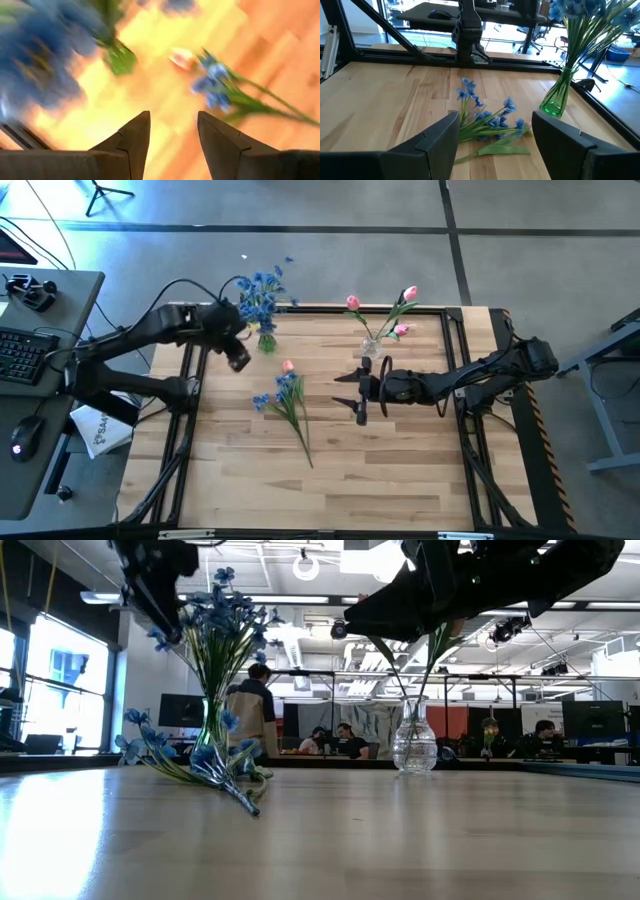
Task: Sort flowers into vase by color
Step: Put the pink flower into the transparent vase
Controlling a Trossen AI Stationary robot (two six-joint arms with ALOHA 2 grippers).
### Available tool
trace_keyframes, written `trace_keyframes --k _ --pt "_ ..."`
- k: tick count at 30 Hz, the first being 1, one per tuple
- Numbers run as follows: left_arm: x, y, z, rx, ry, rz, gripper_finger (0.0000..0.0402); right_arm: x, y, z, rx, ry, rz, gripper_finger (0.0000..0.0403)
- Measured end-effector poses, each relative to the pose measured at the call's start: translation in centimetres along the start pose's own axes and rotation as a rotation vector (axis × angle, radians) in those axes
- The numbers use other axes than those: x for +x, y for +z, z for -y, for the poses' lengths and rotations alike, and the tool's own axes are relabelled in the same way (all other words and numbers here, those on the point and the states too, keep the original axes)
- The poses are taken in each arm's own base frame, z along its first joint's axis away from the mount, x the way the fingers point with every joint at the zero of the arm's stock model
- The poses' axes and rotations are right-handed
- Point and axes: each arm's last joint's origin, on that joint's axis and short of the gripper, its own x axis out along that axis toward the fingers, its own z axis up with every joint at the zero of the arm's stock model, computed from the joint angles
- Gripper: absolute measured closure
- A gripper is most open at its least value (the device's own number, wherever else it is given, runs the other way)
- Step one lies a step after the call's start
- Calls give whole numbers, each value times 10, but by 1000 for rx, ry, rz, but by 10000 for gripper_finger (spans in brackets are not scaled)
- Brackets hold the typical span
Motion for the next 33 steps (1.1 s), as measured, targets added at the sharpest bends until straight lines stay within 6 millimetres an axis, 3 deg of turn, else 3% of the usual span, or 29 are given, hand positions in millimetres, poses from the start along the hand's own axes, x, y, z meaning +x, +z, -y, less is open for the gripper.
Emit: trace_keyframes --k 4,10,17,24,29,33 --pt "-9 -21 25 44 -68 -14 265 0 -3 0 27 1 -26 160" --pt "-3 -60 62 86 -84 -42 285 6 -12 -1 168 -30 -88 160" --pt "29 -105 92 -8 -36 106 289 69 -25 -20 246 -37 -336 160" --pt "74 -150 116 -76 -213 241 289 127 -39 -19 276 -111 -610 160" --pt "95 -155 124 -124 -200 611 289 158 -44 -17 309 -61 -631 163" --pt "98 -148 128 -61 -166 719 289 172 -54 -9 302 -95 -712 189"
